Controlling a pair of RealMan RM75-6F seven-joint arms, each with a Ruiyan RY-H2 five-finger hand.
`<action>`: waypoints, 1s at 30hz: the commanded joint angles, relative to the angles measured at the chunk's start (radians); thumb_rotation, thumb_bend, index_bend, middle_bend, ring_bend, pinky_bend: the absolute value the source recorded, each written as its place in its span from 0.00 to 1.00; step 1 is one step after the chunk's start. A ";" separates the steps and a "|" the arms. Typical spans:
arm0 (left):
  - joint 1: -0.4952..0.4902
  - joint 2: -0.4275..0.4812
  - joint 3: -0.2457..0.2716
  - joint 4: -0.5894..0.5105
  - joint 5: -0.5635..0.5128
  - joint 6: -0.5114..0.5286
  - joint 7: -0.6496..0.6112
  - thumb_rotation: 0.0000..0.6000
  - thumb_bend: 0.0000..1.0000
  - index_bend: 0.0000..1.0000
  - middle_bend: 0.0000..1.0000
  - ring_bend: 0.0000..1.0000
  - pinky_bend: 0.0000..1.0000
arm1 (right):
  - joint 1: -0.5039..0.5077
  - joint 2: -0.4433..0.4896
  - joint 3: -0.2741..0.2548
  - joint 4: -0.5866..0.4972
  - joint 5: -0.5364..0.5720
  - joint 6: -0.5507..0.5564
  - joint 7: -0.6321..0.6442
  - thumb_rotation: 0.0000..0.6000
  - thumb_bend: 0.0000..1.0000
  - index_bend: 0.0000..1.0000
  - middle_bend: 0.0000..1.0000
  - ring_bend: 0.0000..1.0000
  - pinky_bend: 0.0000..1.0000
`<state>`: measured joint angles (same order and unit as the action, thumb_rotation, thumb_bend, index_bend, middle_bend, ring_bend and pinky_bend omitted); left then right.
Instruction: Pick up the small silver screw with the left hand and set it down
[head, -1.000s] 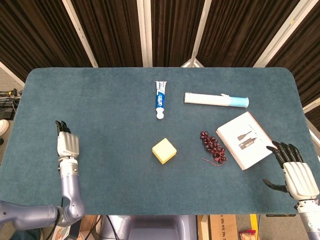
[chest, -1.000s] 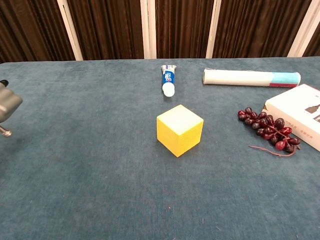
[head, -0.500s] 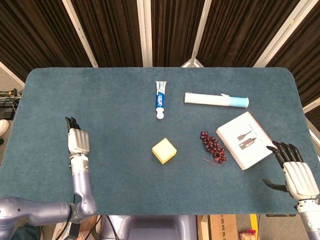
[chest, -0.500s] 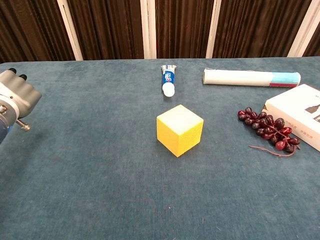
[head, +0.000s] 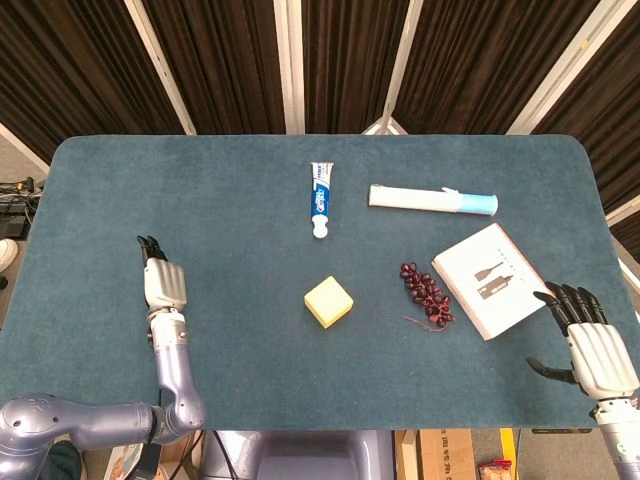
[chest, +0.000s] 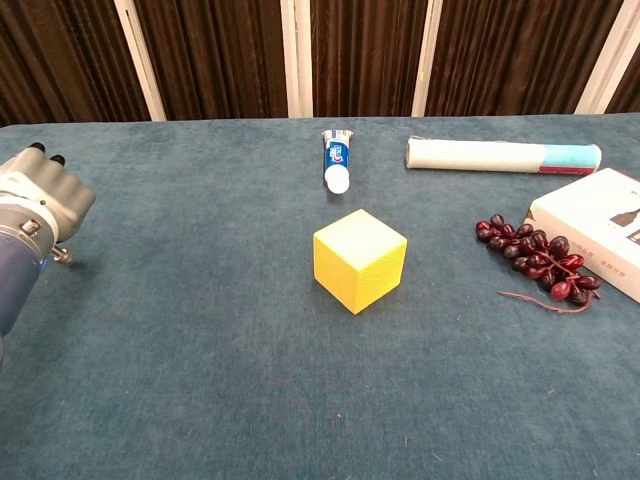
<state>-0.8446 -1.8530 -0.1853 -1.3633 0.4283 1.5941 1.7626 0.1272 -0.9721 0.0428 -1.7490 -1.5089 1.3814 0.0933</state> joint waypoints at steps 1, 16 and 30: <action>-0.002 -0.003 0.000 -0.001 0.000 0.004 0.005 1.00 0.52 0.49 0.18 0.00 0.00 | 0.000 0.000 0.000 0.000 0.000 0.000 0.000 1.00 0.15 0.19 0.11 0.06 0.00; -0.004 0.000 -0.016 -0.036 0.010 0.031 0.013 1.00 0.51 0.33 0.17 0.00 0.00 | 0.002 0.000 -0.001 0.000 0.001 -0.003 0.001 1.00 0.15 0.19 0.11 0.06 0.00; -0.019 0.192 -0.123 -0.400 0.109 0.178 -0.019 1.00 0.48 0.14 0.15 0.00 0.00 | 0.002 0.000 -0.005 -0.004 -0.006 -0.002 -0.006 1.00 0.15 0.19 0.11 0.06 0.00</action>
<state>-0.8580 -1.7475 -0.2642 -1.6443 0.4945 1.7165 1.7546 0.1290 -0.9721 0.0386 -1.7525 -1.5149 1.3792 0.0881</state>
